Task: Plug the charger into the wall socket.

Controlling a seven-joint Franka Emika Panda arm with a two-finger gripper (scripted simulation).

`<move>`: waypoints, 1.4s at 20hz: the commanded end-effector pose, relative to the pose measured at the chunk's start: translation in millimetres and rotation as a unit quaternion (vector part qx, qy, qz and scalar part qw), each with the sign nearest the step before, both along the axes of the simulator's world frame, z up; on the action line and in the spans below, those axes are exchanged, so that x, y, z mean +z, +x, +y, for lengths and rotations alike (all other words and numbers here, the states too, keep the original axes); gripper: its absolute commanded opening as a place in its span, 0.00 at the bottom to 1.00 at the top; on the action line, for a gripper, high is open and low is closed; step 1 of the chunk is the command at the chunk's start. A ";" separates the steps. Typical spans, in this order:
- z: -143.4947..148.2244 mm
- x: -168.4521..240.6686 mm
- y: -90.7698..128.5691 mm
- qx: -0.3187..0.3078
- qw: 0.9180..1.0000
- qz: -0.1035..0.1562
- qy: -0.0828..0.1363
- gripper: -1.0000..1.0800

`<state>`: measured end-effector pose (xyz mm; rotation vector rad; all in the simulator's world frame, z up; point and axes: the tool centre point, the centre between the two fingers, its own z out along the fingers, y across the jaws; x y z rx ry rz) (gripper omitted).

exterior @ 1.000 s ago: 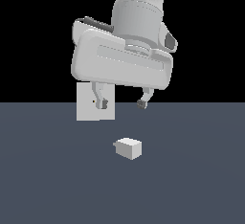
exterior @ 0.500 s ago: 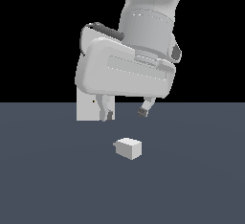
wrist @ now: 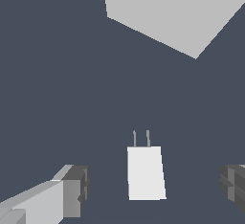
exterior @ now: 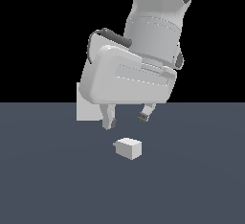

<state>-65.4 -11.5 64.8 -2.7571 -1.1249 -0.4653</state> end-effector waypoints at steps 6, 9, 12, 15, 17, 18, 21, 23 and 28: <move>-0.5 -2.1 -0.4 0.006 1.000 -0.002 0.001 0.96; -0.4 -6.1 -0.6 0.006 1.000 -0.002 0.001 0.96; -0.6 -14.8 -1.1 0.007 1.000 -0.002 0.001 0.96; -0.4 -28.1 -1.5 0.008 1.000 -0.002 0.001 0.96; -0.6 -37.3 -1.6 0.008 1.000 -0.002 0.001 0.96; -0.4 -41.1 -1.6 0.008 1.000 -0.002 0.001 0.96; -0.5 -49.4 -1.5 0.009 1.000 -0.002 0.001 0.96; -0.7 -52.4 -1.5 0.009 1.000 -0.002 0.001 0.96; -0.4 -53.3 -1.4 0.009 1.000 -0.002 0.001 0.00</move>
